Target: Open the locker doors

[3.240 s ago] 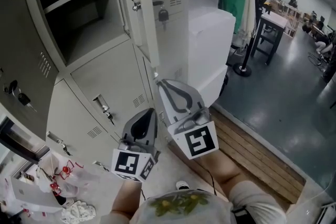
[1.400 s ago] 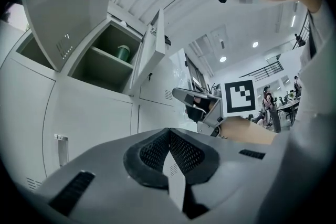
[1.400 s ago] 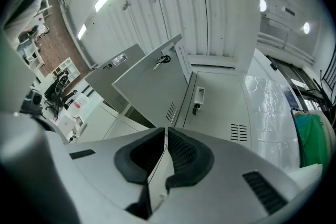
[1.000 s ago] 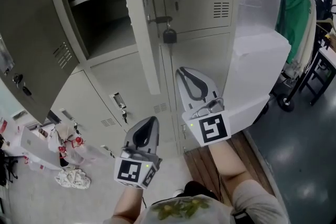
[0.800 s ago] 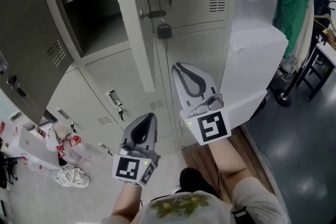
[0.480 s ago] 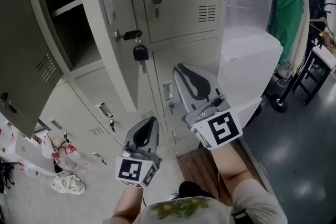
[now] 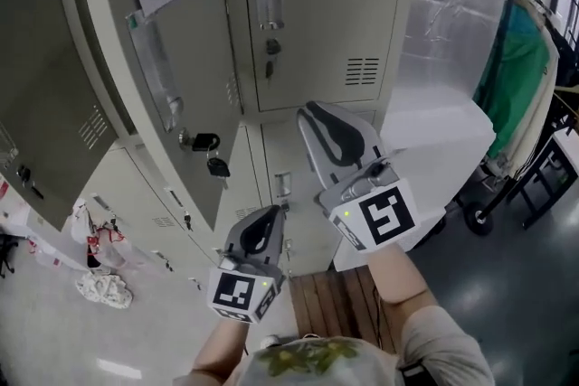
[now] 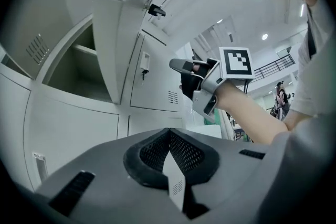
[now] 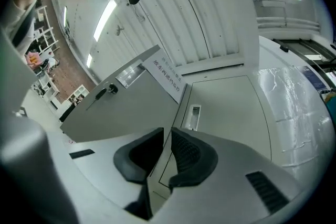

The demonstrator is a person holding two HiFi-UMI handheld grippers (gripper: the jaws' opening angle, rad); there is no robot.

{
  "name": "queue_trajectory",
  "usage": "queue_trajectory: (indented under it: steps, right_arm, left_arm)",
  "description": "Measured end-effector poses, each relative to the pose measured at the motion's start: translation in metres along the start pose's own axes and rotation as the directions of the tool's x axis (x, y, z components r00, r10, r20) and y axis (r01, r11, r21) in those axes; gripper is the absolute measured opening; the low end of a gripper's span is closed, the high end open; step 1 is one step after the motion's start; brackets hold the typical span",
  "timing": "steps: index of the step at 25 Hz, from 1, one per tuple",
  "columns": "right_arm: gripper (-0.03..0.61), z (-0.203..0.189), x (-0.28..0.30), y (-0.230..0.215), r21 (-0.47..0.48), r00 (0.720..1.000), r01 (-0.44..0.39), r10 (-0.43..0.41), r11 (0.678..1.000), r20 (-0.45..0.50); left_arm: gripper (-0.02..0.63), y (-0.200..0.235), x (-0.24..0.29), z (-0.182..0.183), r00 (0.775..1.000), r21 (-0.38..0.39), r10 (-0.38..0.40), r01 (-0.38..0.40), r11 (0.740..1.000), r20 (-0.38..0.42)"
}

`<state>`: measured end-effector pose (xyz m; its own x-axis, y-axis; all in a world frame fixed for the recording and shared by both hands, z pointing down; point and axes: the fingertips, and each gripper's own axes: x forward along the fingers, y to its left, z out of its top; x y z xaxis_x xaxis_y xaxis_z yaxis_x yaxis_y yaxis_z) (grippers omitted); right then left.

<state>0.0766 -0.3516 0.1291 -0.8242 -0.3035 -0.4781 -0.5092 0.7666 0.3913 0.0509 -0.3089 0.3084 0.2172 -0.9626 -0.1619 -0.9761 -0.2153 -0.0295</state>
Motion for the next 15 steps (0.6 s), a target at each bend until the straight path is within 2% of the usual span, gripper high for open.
queue_trajectory:
  steps: [3,6,10,15]
  right_arm:
    - [0.043,0.004,0.019,-0.010,0.023,0.999,-0.035,0.035,0.999,-0.004]
    - [0.106,-0.004,0.036,-0.011,0.040,0.997,-0.075,0.077,0.996,-0.032]
    - [0.106,-0.015,0.053,-0.014,0.058,0.995,-0.076,0.079,0.995,-0.055]
    - [0.146,-0.017,0.077,-0.023,0.073,0.993,-0.085,0.090,0.994,-0.070]
  left_arm:
    - [0.028,-0.004,0.002,0.016,0.999,0.012,0.036,-0.036,0.999,-0.002]
    - [0.028,-0.002,0.002,0.027,0.997,0.027,0.073,-0.073,0.997,0.010]
    - [0.028,0.008,0.004,0.028,0.994,0.028,0.109,-0.109,0.994,0.014]
    - [0.028,0.012,0.013,0.024,0.995,0.040,0.103,-0.102,0.994,0.001]
